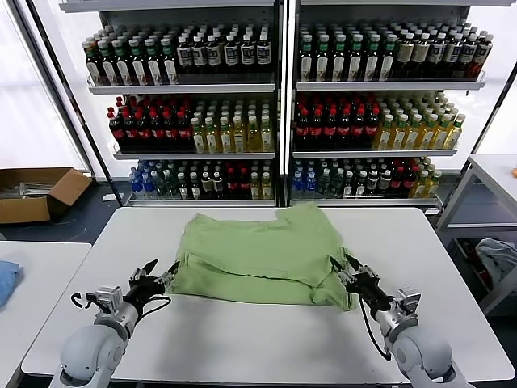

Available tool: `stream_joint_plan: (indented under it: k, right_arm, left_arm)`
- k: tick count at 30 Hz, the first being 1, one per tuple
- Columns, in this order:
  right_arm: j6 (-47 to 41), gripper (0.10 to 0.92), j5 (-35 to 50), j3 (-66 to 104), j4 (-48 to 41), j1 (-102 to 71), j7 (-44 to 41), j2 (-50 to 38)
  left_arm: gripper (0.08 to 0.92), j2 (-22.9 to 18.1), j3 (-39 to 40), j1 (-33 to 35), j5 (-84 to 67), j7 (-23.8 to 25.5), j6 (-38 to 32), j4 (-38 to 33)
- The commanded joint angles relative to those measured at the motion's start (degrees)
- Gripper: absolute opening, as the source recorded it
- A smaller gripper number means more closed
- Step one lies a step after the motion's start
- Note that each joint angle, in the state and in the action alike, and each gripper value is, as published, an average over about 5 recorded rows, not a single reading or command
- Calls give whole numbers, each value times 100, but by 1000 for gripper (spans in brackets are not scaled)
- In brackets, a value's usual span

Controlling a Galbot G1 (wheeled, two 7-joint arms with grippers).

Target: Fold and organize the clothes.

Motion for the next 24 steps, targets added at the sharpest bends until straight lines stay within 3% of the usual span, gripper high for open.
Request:
stream_joint_plan:
  k: [1,4,7,15,24]
  right_arm:
    - [-127,788,-803,162,608,-1010,84,3]
    - [-162,817,-820,128,623,-1189,63,24]
    - [-226,795,-815,44,582,-1235,75,67]
    - [-373,575,-422,-110,392,-1063,389,234]
    - [-352,333,-165,-12,245,-924,467,166]
  left_arm:
    - [707,-89,18,337,-8,-48,-79,174]
    - [782,-134,55,280,-28,-59,-86,286]
    - [816,-146,78,214,-62,-60,-96,379]
    - [818,-166,143,108,-179,-27,-153,535]
    - [602,-145,159,62,-181,54,-223,671]
